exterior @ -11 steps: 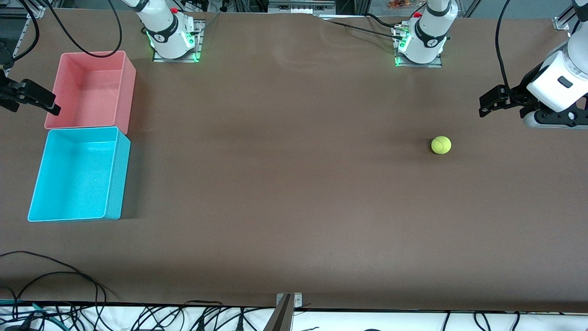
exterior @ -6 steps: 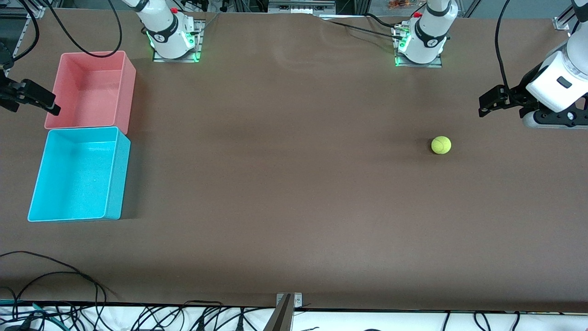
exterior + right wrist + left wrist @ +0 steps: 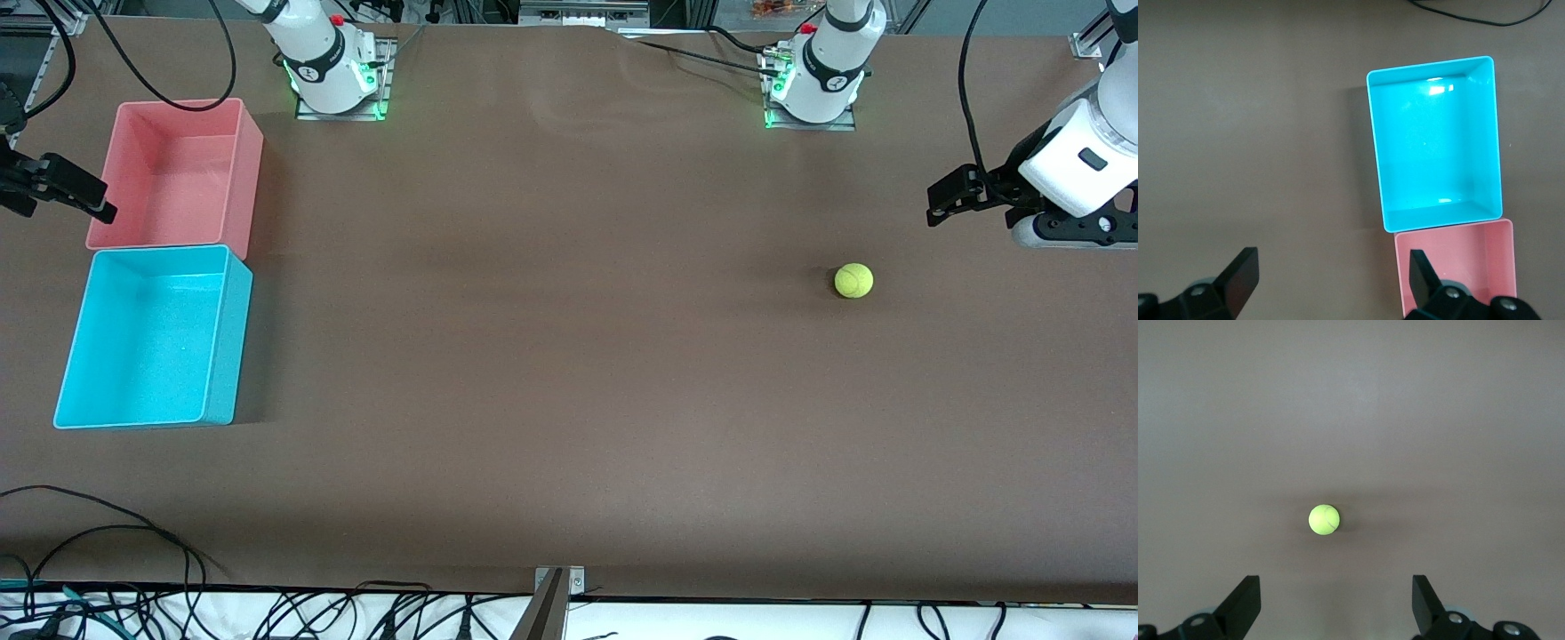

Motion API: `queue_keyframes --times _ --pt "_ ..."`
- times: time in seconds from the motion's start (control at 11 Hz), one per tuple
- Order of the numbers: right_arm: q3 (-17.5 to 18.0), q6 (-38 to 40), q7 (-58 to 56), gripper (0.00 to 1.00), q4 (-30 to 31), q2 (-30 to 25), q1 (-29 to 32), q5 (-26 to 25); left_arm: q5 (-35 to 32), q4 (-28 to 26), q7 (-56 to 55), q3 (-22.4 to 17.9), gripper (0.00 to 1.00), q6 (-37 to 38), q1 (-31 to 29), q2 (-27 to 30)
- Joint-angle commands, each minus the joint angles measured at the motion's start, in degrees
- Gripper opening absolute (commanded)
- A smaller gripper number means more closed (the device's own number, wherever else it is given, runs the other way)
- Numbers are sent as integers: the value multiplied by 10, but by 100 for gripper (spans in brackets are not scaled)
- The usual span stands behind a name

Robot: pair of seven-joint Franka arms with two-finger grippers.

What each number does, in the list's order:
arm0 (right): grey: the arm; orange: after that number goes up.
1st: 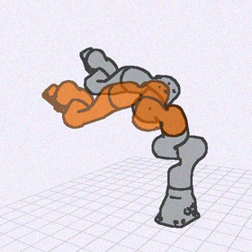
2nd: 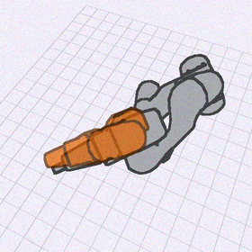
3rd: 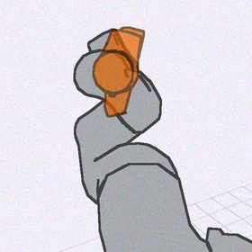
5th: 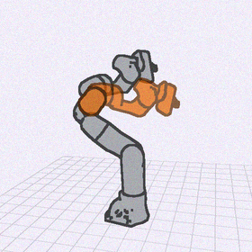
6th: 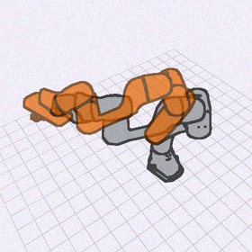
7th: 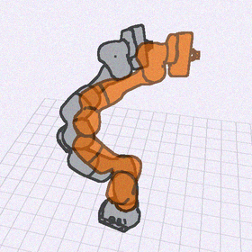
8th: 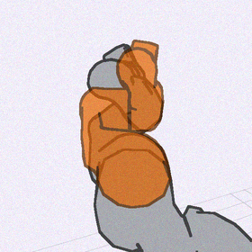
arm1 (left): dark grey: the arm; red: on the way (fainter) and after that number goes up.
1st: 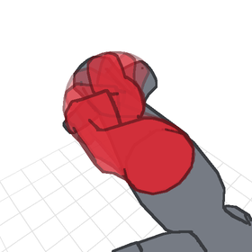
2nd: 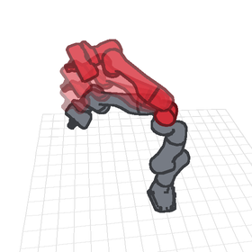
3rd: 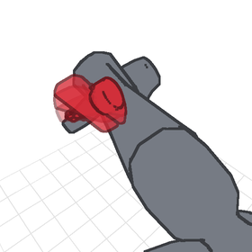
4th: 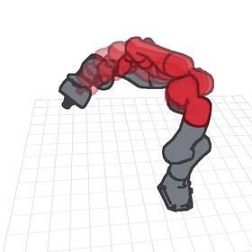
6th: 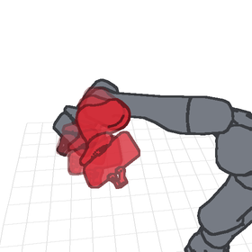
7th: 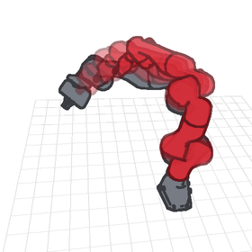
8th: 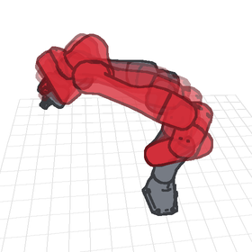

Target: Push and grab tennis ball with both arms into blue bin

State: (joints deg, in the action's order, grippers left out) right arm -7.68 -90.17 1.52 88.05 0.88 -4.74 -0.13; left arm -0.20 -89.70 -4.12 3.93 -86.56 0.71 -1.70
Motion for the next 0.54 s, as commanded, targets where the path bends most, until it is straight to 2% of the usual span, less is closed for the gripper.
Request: queue_keyframes --times 0.0,0.45 --pt "-2 3 5 100 -10 1 0 11 6 8 13 -1 100 10 -1 -1" --pt "-2 3 5 100 -10 1 -1 11 6 8 13 -1 100 10 -1 -1"
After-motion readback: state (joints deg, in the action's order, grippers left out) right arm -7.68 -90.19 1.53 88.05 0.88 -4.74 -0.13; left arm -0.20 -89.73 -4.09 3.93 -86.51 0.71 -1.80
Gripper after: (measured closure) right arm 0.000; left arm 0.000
